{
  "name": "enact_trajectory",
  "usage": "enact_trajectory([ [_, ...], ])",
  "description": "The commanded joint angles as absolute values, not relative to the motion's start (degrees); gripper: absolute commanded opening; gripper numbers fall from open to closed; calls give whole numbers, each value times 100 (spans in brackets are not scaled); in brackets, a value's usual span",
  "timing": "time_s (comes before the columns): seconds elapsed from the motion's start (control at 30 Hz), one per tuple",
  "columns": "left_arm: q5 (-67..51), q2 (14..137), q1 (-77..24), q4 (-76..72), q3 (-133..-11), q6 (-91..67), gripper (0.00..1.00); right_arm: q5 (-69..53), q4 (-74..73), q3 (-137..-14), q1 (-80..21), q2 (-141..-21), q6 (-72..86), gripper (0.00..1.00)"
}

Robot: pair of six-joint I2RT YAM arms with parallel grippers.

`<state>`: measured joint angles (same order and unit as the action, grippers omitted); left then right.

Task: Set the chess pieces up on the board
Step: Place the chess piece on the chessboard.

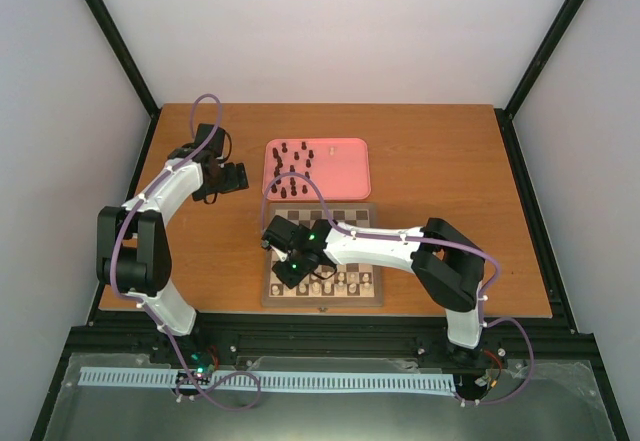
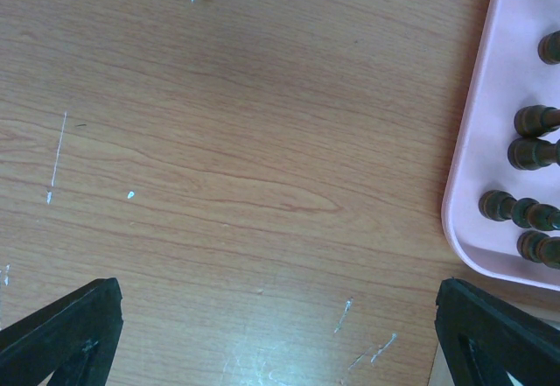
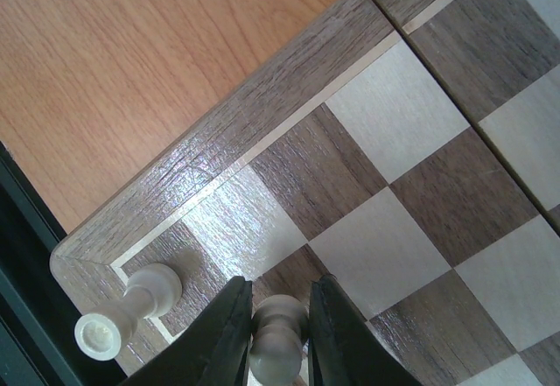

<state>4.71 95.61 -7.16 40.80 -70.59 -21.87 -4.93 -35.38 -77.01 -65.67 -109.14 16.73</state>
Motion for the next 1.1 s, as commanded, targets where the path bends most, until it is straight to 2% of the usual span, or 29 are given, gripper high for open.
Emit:
enact_trajectory([
  [0.0,466,9606,-739,4017,-7139,-2171,100,-418,-3595,-7800,-6629,-10995,1616,20],
  [0.33,466,9609,-738,4019,-7152,-2178,100,-426,-3603,-7792,-6631,-10991,1636,21],
  [0.43,467,9606,-738,4024,-7146,-2176,100,-437,-3599,-7787,-6629,-10991,1644,24],
  [0.73,450,9609,-738,4023,-7171,-2187,100,-248,-3627,-7831,-6627,-10959,1642,25],
  [1.07,436,9619,-738,4073,-7247,-2179,100,-86,-3747,-8100,-6607,-10960,1487,31],
])
